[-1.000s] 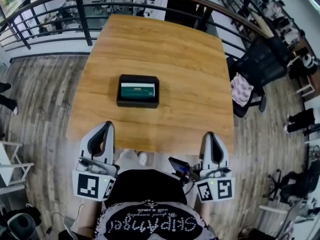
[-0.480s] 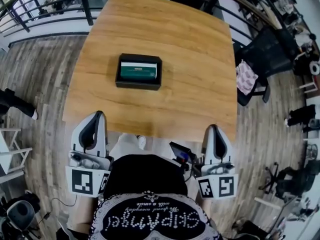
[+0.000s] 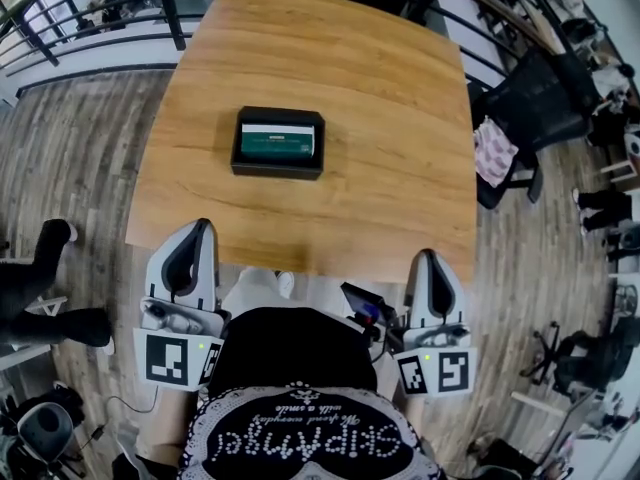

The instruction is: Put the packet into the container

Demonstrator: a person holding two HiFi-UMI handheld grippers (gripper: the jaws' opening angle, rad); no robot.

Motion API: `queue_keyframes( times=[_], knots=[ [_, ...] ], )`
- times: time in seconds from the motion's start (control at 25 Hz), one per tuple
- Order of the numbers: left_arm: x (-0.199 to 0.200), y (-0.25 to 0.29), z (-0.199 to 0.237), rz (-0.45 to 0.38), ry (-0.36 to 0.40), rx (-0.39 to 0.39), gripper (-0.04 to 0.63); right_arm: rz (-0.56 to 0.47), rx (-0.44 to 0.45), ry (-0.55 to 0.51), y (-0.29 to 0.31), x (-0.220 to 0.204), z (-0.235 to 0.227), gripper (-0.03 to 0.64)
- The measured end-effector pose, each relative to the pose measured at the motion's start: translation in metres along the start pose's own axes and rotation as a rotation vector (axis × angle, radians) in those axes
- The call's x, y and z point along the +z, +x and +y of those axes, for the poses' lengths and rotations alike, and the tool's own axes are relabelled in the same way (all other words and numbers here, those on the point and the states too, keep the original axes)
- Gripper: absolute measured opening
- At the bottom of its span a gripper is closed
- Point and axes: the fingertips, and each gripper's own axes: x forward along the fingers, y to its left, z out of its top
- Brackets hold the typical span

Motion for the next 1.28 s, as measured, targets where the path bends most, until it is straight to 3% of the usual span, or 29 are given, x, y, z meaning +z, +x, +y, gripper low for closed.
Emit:
queue_keyframes(
  times=[1.28],
  knots=[
    [-0.012,0.019,-0.030,0.051,0.018,-0.065,0.028,0.002,-0.037,0.012,-0.010,-0.007,-0.023,0.038]
  ],
)
